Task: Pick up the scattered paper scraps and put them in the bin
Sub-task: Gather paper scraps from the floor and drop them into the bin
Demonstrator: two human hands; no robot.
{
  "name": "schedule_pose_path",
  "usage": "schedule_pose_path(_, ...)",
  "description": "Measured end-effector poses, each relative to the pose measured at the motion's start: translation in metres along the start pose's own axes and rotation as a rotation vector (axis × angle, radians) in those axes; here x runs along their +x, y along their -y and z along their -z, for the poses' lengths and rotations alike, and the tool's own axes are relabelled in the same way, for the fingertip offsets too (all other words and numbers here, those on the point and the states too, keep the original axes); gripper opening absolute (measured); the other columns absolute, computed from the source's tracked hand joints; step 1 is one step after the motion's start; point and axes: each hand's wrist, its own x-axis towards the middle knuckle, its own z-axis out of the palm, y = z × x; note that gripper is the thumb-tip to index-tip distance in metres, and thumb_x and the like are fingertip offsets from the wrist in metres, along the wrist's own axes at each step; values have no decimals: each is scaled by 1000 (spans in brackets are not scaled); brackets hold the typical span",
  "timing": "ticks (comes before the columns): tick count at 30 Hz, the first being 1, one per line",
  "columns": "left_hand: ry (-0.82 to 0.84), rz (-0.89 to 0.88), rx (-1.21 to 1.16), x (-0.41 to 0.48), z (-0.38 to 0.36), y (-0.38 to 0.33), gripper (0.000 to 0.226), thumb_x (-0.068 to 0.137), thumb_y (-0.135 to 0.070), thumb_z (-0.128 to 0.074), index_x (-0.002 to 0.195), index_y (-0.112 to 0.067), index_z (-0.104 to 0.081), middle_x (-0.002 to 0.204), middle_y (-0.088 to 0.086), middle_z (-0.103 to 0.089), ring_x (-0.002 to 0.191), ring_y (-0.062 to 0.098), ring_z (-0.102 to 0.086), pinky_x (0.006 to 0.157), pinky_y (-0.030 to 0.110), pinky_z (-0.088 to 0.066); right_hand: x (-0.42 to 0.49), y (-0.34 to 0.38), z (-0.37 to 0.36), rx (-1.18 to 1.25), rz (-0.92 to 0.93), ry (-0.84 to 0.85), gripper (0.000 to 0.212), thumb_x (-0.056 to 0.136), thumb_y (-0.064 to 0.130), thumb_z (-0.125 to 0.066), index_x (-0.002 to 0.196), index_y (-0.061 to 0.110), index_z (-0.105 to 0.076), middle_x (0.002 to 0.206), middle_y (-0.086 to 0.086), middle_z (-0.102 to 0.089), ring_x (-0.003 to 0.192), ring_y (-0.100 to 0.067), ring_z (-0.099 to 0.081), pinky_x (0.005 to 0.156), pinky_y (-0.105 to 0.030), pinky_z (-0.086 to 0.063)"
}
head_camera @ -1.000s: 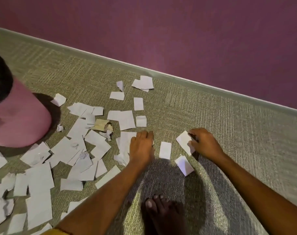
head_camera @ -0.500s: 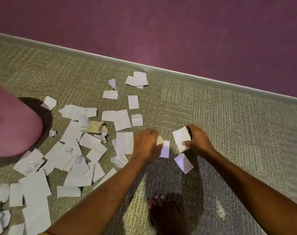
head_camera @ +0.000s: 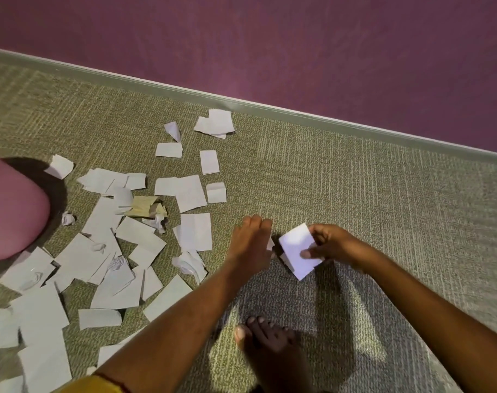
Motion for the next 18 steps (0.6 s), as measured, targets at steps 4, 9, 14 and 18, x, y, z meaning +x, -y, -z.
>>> schedule_pose_path(4, -24, 11, -69, -5, -6, 2, 45, 77, -24, -78, 117, -18, -60, 111, 5, -58, 105, 30, -57, 73, 39, -49, 0, -11, -21, -389, 137, -32, 47, 70, 19, -98, 105, 25, -67, 88, 4, -73, 73, -2, -66, 64, -21, -52)
schedule_pose_path(9, -29, 71, -286, -18, -6, 5, 37, 78, -28, -73, 111, -17, -62, 108, 9, -63, 88, 38, -67, 65, 38, -52, 3, -20, -41, -672, 255, -186, 60, 59, 35, -90, 107, 35, -54, 104, 14, -48, 85, -12, -57, 71, -42, -53)
schedule_pose_path(14, -16, 406, -637, -27, -5, 10, 38, 72, -32, -82, 104, -26, -61, 94, -2, -75, 82, 31, -73, 67, 43, -61, 10, -22, -47, -678, 231, -222, 49, 63, 29, -90, 92, 35, -50, 103, 13, -45, 84, -13, -53, 68, -43, -49)
schedule_pose_path(18, -48, 614, -1060, -32, 5, 18, 40, 72, -26, -92, 103, -18, -68, 84, 5, -74, 62, 24, -72, 56, 39, -61, 20, -14, -51, -678, 238, -225, 51, 70, 31, -97, 69, 21, -47, 87, 1, -50, 75, -24, -50, 63, -42, -38)
